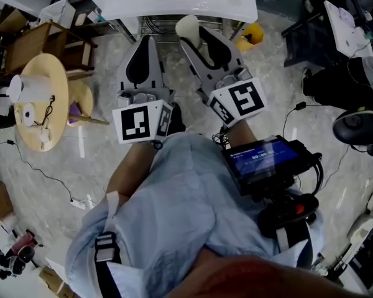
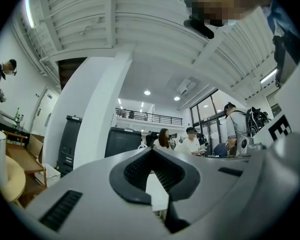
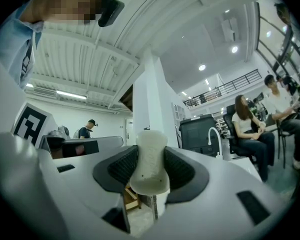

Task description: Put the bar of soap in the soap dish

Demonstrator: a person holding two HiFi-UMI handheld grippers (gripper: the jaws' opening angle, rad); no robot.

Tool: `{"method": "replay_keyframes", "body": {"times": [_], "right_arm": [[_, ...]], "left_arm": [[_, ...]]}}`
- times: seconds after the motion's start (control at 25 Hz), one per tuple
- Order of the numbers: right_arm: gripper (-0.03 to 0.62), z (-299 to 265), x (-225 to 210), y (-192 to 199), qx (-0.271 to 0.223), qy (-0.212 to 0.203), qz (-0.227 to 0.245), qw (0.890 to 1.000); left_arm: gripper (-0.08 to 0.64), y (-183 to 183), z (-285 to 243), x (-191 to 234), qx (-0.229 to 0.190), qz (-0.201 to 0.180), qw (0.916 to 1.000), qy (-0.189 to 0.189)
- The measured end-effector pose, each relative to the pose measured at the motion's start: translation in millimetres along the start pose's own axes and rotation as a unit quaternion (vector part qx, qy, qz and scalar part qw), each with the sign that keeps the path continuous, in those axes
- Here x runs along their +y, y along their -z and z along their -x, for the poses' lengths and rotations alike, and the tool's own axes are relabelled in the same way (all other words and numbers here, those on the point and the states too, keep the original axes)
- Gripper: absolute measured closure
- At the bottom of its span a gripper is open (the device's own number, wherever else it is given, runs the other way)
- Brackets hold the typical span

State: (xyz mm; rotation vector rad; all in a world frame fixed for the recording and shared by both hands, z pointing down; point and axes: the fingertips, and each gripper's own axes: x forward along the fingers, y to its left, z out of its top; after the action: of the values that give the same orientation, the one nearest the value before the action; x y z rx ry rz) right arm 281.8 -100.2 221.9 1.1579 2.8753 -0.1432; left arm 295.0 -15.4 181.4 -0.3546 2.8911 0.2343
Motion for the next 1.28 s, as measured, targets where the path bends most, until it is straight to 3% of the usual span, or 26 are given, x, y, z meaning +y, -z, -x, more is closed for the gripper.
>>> {"method": "replay_keyframes", "body": {"times": [0.48, 0.96, 1.28], "right_arm": [[0.411, -92.5, -17.7, -1.5, -0.001, 0.020, 0.011, 1.000], [0.411, -127.3, -52.5, 7.7, 0.008, 0.028, 0.001, 1.000], [0.411, -183.3, -104.7, 16.4, 0.005, 0.016, -0.009, 1.000]], "left_arm": [[0.552, 3.8, -65.7, 71.9, -0.010, 0.019, 0.9996, 0.019], [0.552, 29.0, -110.8, 87.3, 0.012, 0.027, 0.9994, 0.020], [0.552, 50.7, -179.7, 107.7, 0.018, 0.013, 0.9997, 0.010]]}}
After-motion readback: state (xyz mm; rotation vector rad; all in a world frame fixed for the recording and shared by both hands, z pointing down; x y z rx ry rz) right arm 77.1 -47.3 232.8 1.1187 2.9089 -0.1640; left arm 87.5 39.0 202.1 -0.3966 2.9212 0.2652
